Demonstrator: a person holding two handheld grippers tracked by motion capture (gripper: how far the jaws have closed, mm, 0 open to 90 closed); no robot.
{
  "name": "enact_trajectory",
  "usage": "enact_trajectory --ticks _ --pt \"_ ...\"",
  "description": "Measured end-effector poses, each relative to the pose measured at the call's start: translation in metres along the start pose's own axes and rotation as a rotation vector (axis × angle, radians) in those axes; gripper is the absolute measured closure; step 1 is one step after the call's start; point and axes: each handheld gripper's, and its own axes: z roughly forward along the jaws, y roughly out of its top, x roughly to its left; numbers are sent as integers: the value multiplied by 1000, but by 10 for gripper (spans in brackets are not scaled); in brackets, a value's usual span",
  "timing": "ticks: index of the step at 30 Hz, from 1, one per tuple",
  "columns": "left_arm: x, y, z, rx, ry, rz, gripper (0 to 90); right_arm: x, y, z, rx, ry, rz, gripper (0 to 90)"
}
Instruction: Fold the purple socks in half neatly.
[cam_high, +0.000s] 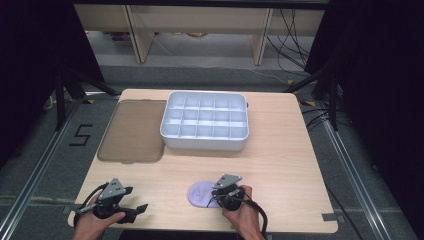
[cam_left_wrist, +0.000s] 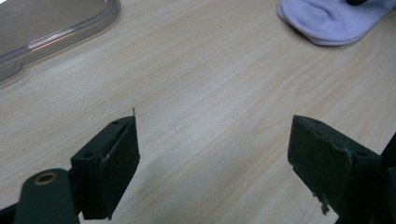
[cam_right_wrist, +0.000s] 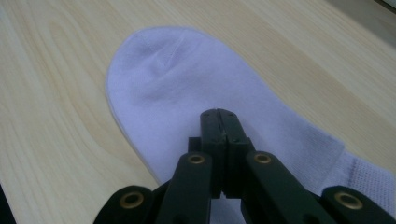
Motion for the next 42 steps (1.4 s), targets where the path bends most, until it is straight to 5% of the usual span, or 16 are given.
enact_trajectory --ticks 8,15,20,22,26,27,30,31,32,33,42 --pt "-1 0 0 5 10 -2 159 14 12 11 -13 30 1 900" --pt "-10 3 6 -18 -54 -45 162 23 21 21 -26 70 -27 900" --pt "-18 14 21 -30 -91 -21 204 29 26 24 -27 87 -37 900" --pt "-19 19 25 -11 -102 23 217 31 26 26 -40 90 -32 900" --pt "-30 29 38 -12 -131 24 269 32 28 26 -26 99 -38 900" --pt "-28 31 40 21 -130 72 275 33 28 28 -42 103 -51 900" --pt "-33 34 49 18 -143 50 290 35 29 28 -29 120 -57 899" --pt "-31 35 49 40 -130 83 303 36 29 29 -40 114 -55 898" --pt "-35 35 51 24 -137 51 324 36 30 29 -33 120 -64 897" --pt "-33 36 51 44 -128 89 356 36 30 29 -34 125 -63 897" --pt "-37 37 61 90 -141 113 509 38 31 30 -34 146 -65 890"
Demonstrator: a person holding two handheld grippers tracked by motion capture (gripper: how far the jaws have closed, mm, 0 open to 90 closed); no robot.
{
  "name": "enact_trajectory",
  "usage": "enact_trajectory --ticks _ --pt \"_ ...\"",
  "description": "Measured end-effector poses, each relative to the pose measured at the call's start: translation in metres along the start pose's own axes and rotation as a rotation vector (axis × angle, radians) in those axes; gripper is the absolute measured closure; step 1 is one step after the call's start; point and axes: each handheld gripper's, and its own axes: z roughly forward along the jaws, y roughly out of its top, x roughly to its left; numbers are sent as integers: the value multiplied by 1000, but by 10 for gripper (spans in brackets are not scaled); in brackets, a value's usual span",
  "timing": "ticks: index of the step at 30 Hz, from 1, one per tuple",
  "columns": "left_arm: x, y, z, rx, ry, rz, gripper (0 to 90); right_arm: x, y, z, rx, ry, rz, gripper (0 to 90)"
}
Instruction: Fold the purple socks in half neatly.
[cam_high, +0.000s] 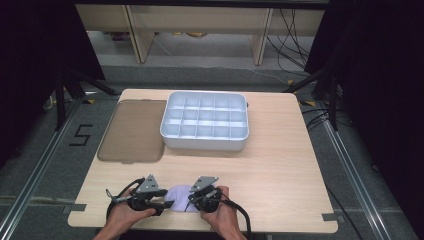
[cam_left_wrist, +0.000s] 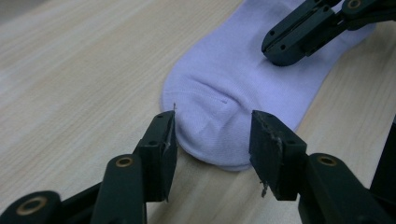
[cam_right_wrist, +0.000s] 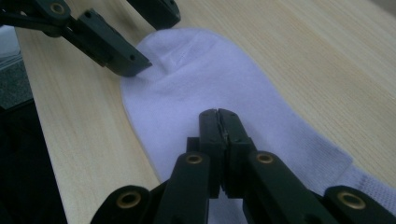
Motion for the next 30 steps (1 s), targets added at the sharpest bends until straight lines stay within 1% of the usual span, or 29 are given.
enact_trajectory --ticks 1,4,5,6,7,8,9,10,11,12,13,14,15,16,17,18,19,20,21,22,23,24,25,26,27,28,29,30 --pt "1 0 1 12 2 11 514 0 0 2 -11 -19 -7 890" --pt "2 2 2 13 4 16 570 0 0 2 -6 -4 -23 889" --pt "2 2 2 7 -3 8 603 0 1 2 -6 -9 -23 889" --pt "3 3 2 15 -21 27 638 0 1 2 -1 -7 -12 888" --pt "3 3 2 9 -26 22 690 1 1 2 -8 -18 -9 885" --pt "2 2 2 -1 -18 21 721 1 1 2 -3 -13 -14 885" --pt "1 1 1 -6 -27 13 765 0 1 3 -6 -10 -38 878" --pt "1 1 2 -21 -22 6 793 1 1 3 -11 -12 -9 864" --pt "1 1 1 -25 -30 13 811 1 1 1 -2 -15 -13 855" --pt "2 2 -1 -22 -29 44 816 1 1 1 -9 1 -3 852" --pt "0 2 -2 -34 -37 19 820 0 1 -1 -1 1 -34 853" --pt "0 2 -3 -36 -38 36 821 0 2 -2 1 1 -41 859" --pt "0 3 -4 -40 -41 31 823 1 3 -4 -1 -3 -34 867" --pt "0 3 -5 -42 -36 41 824 1 4 -6 -1 -4 -39 873" --pt "-2 3 -5 -57 -35 28 826 0 4 -10 5 -10 -50 879" --pt "-1 3 -6 -49 -39 28 826 0 4 -11 -5 -22 -52 885" --pt "-2 3 -8 -53 -36 32 827 -1 4 -14 12 -9 -55 892" --pt "-2 4 -9 -62 -40 36 827 -1 3 -13 15 -16 -62 897" --pt "-2 4 -10 -74 -42 30 827 -1 2 -12 33 -11 -72 900" --pt "-1 5 -12 -64 -40 49 828 0 0 -9 41 -17 -56 900" --pt "-2 6 -13 -85 -52 42 828 0 -1 -6 54 -8 -61 900" --pt "-2 7 -16 -93 -54 67 828 1 -1 -3 33 2 -77 900" --pt "-2 7 -19 -87 -49 54 828 3 2 -3 43 7 -73 900" --pt "-1 7 -21 -102 -56 61 829 4 3 -1 41 13 -83 900" --pt "-1 7 -24 -101 -57 51 829 7 4 1 37 19 -73 900" --pt "-1 7 -25 -110 -61 47 829 7 5 2 39 21 -86 900" --pt "-1 8 -27 -116 -64 61 829 7 5 3 29 23 -96 900" --pt "0 8 -30 -116 -64 61 829 8 6 4 26 20 -82 900"
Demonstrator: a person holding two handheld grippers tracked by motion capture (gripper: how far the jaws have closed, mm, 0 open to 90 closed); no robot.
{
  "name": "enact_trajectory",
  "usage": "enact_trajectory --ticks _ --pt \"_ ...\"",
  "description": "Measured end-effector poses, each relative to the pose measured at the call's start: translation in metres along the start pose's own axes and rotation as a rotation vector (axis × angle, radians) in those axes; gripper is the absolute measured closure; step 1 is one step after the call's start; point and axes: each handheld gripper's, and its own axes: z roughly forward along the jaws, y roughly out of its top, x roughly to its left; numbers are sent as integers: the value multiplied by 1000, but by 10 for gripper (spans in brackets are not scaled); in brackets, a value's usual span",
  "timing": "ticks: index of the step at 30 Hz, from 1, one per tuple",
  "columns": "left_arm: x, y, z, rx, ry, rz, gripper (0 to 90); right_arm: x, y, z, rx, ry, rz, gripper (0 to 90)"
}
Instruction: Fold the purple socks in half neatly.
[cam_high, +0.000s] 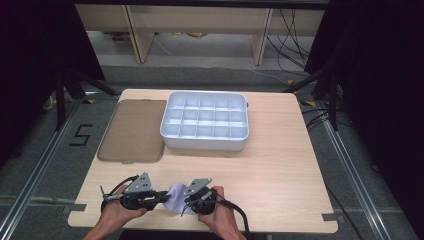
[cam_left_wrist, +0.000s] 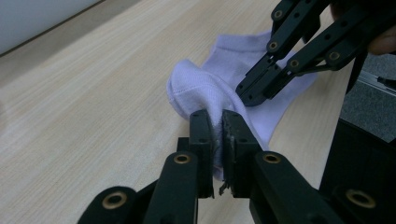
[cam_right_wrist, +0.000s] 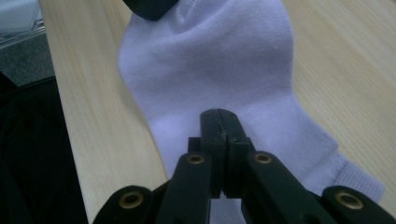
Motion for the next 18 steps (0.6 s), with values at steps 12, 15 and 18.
enact_trajectory --ticks 12,15,18 --pt "-3 4 -5 -9 -26 3 828 1 13 5 -5 43 -29 897" --pt "-1 4 -7 -12 -26 1 828 -9 18 1 -22 6 -9 898" --pt "-1 4 -8 -12 -25 -14 828 -19 22 8 -7 -28 -17 900"
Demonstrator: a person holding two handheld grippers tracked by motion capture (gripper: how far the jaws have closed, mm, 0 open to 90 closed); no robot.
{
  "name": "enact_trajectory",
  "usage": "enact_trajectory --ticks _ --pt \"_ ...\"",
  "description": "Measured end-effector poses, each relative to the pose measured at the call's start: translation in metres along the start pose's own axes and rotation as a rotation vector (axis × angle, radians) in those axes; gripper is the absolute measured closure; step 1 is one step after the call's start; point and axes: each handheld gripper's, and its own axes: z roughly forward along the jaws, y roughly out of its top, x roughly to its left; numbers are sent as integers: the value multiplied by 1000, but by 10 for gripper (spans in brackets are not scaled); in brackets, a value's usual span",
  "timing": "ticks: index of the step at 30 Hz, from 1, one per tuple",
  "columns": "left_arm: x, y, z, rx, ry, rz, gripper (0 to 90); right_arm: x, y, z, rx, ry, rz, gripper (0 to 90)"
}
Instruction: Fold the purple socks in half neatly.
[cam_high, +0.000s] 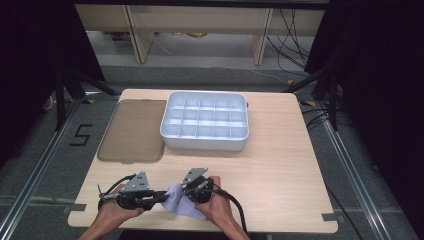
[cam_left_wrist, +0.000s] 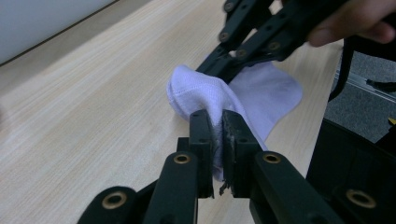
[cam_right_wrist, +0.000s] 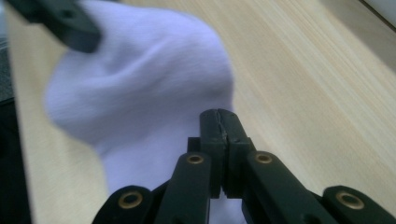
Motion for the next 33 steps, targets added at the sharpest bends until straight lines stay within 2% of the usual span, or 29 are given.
enact_trajectory --ticks 2,3,4,5,6,7,8,9,10,11,12,13,14,17,21,22,23,25,26,27,28,31,32,33 --pt "2 0 0 -14 0 9 828 -2 2 9 24 -2 -8 900" --pt "2 0 -1 -8 4 -10 828 -1 3 13 14 -1 9 900" --pt "3 0 -3 -12 12 -6 828 -2 5 13 16 1 -9 900" --pt "4 -1 -4 -8 10 0 828 0 7 16 15 6 9 900" --pt "4 -1 -5 -23 11 -20 828 2 8 15 33 11 18 900" --pt "6 -1 -7 -12 12 -1 829 2 9 17 16 15 8 900" --pt "5 -1 -8 -21 18 -16 828 2 10 16 24 19 8 900" --pt "6 -1 -9 -22 11 -1 829 1 9 14 13 24 16 900" --pt "6 -1 -9 -29 3 -13 828 -1 10 11 17 25 11 900" --pt "6 -1 -10 -23 4 1 829 -3 9 7 1 9 19 900" --pt "6 -1 -11 -15 6 -7 829 -5 8 3 -12 8 12 900" --pt "5 -1 -11 -30 -5 -4 829 -8 6 -6 -12 0 18 900" --pt "5 0 -11 -21 -4 10 829 -11 3 -12 -30 -12 24 900" --pt "3 0 -10 -22 -1 -23 828 -19 -9 -32 -36 -28 41 900" --pt "1 3 -6 -27 -3 -28 828 -20 -29 -45 -15 -19 81 900" --pt "1 4 -6 -14 -4 -10 828 -19 -34 -44 -11 -14 79 900" --pt "0 6 -3 -17 -8 -18 828 -18 -37 -43 1 -8 95 900" --pt "-2 8 0 -17 -10 -14 828 -21 -42 -39 27 -1 76 900" --pt "-4 10 3 -16 -9 -17 828 -20 -43 -37 22 -10 90 900" --pt "-5 12 4 -12 -10 -9 828 -21 -43 -36 21 -2 86 900" --pt "-6 14 7 -12 -12 -11 828 -22 -42 -34 22 -20 79 900" --pt "-8 19 15 1 -7 -9 828 -20 -42 -36 31 -16 111 900" --pt "-9 20 17 8 -5 -2 828 -21 -42 -37 33 -11 104 900" --pt "-11 21 20 17 -1 -12 828 -22 -42 -37 33 3 85 900"
